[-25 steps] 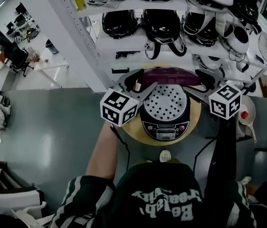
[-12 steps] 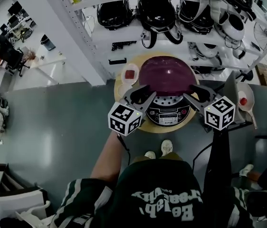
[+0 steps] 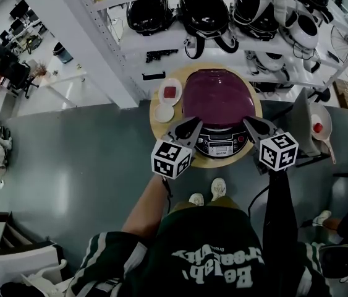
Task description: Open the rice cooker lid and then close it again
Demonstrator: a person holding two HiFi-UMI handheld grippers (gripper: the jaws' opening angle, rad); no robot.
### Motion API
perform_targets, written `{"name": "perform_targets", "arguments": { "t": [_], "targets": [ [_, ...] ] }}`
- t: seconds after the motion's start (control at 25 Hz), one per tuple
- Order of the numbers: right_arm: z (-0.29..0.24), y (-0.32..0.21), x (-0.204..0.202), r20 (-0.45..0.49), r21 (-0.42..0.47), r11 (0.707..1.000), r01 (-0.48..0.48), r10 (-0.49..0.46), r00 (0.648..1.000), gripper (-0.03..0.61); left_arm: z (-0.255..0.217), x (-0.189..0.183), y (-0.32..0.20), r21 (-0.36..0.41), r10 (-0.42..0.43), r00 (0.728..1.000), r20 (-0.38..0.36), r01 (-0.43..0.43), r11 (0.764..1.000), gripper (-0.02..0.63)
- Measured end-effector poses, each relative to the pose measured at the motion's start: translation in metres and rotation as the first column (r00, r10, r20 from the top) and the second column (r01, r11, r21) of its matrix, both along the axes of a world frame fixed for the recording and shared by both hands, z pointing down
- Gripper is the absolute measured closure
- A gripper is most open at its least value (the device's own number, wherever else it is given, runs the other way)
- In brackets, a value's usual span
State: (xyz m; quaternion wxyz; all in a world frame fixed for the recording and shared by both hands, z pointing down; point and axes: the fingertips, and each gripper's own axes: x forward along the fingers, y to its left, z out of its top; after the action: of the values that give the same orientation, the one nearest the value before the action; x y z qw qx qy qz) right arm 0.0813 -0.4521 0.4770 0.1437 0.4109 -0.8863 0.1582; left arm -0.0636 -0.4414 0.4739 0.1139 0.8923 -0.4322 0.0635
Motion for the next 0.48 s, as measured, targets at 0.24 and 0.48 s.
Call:
{"name": "perform_targets", "arguments": {
  "t": [0.24, 0.48],
  "targets": [
    [0.027, 0.007, -0.001, -0.059, -0.008, 0.999, -0.039, 0.039, 0.998, 0.563, 0.027, 0.002, 0.006, -0.035, -0.025, 0.999, 0.040, 0.026, 0.999, 0.604],
    [0.051, 0.011, -0.001, -0.109, -0.048, 0.996, -0.074, 0.068, 0.992, 0.566, 0.051, 0.005, 0.010, -0.077, -0.027, 0.996, 0.083, 0.033, 0.996, 0.606]
  ]
}}
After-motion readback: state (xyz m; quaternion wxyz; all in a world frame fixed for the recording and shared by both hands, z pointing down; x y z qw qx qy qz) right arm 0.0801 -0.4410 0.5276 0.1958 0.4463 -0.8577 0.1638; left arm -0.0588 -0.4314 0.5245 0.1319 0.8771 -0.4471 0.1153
